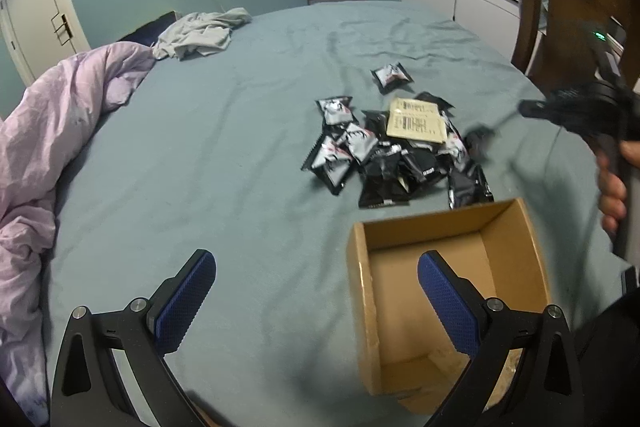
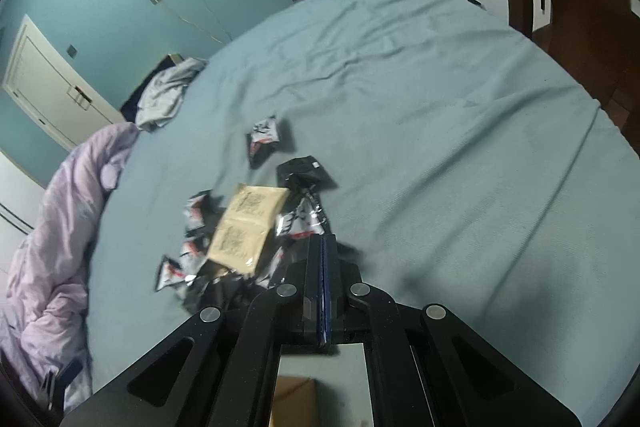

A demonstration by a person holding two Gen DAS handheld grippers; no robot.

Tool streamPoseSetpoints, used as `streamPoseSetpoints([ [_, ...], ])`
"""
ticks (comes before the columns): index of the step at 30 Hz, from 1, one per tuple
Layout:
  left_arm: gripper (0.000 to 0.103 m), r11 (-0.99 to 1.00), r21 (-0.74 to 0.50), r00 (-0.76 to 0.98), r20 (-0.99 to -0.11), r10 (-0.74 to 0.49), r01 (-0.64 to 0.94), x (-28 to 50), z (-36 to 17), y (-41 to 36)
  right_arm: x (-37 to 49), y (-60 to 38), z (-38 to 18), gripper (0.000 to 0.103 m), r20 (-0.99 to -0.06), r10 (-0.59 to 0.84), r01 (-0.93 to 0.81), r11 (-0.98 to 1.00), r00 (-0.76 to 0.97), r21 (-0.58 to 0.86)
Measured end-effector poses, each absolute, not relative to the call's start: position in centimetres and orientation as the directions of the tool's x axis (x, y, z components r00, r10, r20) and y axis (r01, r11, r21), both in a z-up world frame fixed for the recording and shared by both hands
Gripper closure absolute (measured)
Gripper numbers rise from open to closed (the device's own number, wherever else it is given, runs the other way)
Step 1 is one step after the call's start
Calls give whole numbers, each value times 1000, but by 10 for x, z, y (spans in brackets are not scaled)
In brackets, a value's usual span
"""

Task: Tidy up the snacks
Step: 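Grasp a black snack packet with the right tool while the left tool grasps a white-red packet, then carry the white-red packet over the box and open the left tool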

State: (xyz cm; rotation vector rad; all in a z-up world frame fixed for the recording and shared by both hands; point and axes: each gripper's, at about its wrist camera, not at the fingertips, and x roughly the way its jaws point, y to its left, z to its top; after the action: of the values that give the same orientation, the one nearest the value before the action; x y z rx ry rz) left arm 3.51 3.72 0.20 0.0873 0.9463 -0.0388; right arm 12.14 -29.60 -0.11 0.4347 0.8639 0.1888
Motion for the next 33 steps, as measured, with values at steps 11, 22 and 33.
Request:
streamPoseSetpoints([
  [11,0,994,33,541,-840,-27,101,119,-25,44,55,-297,-18,12,-716,307,136,862,627,488],
  [22,4,994,-32,429,-900,-75,107,206,-85,49,129,-280,-43,12,-807,322,120,894,496,431],
  [33,80,978,-157,411,-889,-201,137,197,-85,52,156,-280,-54,12,-829,269,101,927,491,361],
])
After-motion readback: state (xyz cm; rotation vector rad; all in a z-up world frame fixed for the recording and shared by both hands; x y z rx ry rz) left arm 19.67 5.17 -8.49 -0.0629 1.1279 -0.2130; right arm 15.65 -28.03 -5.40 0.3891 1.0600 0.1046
